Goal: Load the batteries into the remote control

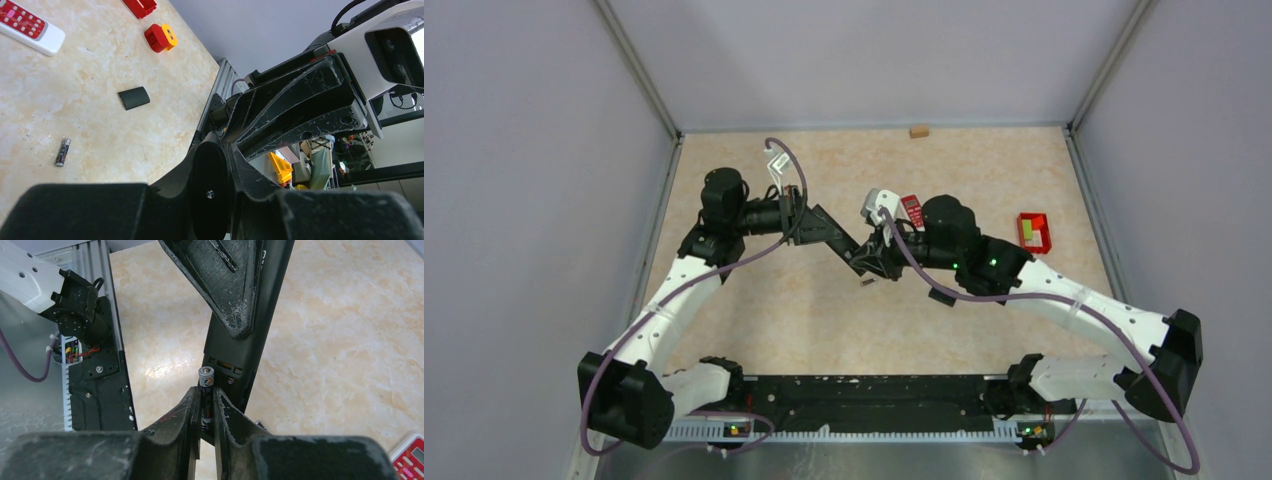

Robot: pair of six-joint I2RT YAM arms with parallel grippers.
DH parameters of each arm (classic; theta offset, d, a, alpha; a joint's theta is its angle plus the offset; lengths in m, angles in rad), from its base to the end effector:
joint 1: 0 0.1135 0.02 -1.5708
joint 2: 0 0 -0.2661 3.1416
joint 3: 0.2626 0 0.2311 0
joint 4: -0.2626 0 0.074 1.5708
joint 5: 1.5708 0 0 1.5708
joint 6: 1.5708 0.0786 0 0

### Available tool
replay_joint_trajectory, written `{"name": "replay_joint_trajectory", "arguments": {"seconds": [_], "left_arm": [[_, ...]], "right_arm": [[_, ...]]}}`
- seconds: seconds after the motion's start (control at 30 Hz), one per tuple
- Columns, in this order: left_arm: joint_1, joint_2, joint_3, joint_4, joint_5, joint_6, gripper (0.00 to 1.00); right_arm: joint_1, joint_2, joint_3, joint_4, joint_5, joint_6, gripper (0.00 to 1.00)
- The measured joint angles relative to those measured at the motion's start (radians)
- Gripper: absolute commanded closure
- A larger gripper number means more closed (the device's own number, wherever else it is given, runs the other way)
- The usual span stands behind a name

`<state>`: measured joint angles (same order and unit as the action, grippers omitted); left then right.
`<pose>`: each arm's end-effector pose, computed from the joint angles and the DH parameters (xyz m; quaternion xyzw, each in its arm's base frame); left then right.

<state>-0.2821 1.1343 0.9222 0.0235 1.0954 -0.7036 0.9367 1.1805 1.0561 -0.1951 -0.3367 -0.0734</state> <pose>0.2171 -0.1357 0.3457 0.1869 0.7127 -0.6109 0.2895 0.1499 0.2477 0.3449 -0.4725 0.6519 0.3649 0.4676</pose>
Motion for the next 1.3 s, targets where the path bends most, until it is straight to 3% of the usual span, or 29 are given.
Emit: {"name": "replay_joint_trajectory", "arguments": {"seconds": [0.37,0.67,1.07,1.3], "left_arm": [[0.001,0.0,0.0,0.011,-0.016,-0.001,1.0],[0.008,0.0,0.0,0.024,-0.034,0.0,1.0],[0.013,0.0,0.0,0.029,-0.038,-0.001,1.0],[0.013,-0.002,0.0,0.028,-0.03,-0.004,1.0]], "right_arm": [[0.002,0.002,0.0,-0.011,0.015,0.049,0.66],[0.003,0.0,0.0,-0.007,0.023,0.101,0.45],[0.004,-0.021,0.008,0.037,0.042,0.173,0.34],[0.004,-0.066,0.013,0.056,0.138,0.248,0.31]]}}
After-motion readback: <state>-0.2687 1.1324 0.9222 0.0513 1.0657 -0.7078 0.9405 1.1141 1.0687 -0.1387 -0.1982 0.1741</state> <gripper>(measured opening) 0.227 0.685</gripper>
